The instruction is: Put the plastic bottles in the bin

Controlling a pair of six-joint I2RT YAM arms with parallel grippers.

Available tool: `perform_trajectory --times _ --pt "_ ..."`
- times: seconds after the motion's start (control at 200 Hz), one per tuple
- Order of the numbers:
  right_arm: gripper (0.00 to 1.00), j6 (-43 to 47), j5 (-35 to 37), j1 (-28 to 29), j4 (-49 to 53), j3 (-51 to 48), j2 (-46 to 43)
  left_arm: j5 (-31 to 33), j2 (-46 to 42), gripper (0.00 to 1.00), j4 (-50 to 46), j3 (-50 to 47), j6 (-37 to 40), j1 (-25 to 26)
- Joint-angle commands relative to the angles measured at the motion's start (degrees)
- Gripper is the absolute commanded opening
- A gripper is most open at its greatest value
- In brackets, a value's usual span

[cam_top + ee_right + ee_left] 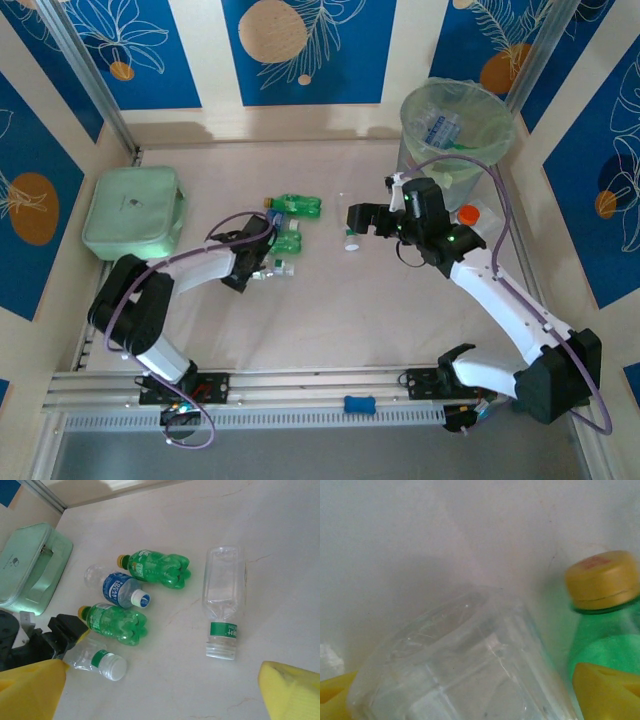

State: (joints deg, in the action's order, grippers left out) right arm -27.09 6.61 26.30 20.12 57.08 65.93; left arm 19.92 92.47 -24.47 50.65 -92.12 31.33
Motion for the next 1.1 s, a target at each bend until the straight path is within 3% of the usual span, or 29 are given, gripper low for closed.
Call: perform_trajectory --times 0.0,0.14,0.39,0.465,0.59,0.88,1.095 --pt "0.99 -0.51 1.38 0.37 -0.52 -1.42 -1.24 -2.92 2.51 0.88 0.8 1.11 -2.81 -0.75" --pt "0.99 -0.51 1.86 0.24 -0.43 -1.97 -1.23 -3.36 3.95 0.82 1.0 1.21 -2.89 -0.75" --pt "0.99 -0.72 1.49 -0.03 -1.33 -2.05 -0.73 -0.71 1.5 0.61 -0.07 0.41 -2.29 -0.75" --pt "0.99 -1.03 -0.46 -0.03 -2.45 -2.27 -0.2 0.38 -0.25 0.51 0.15 0.1 -0.63 -0.66" --pt "0.99 -1.56 -6.6 -0.11 -5.79 -3.0 1.31 3.23 -4.56 0.42 0.78 -0.12 4.13 -0.01" --pt "0.99 -3.96 -22.93 1.34 -17.31 -4.19 7.5 5.83 -15.18 0.41 6.87 -0.17 20.05 2.77" --pt "0.96 -6.07 -30.14 6.05 -23.76 -1.74 15.11 1.18 -16.77 0.43 12.72 0.24 27.24 4.0"
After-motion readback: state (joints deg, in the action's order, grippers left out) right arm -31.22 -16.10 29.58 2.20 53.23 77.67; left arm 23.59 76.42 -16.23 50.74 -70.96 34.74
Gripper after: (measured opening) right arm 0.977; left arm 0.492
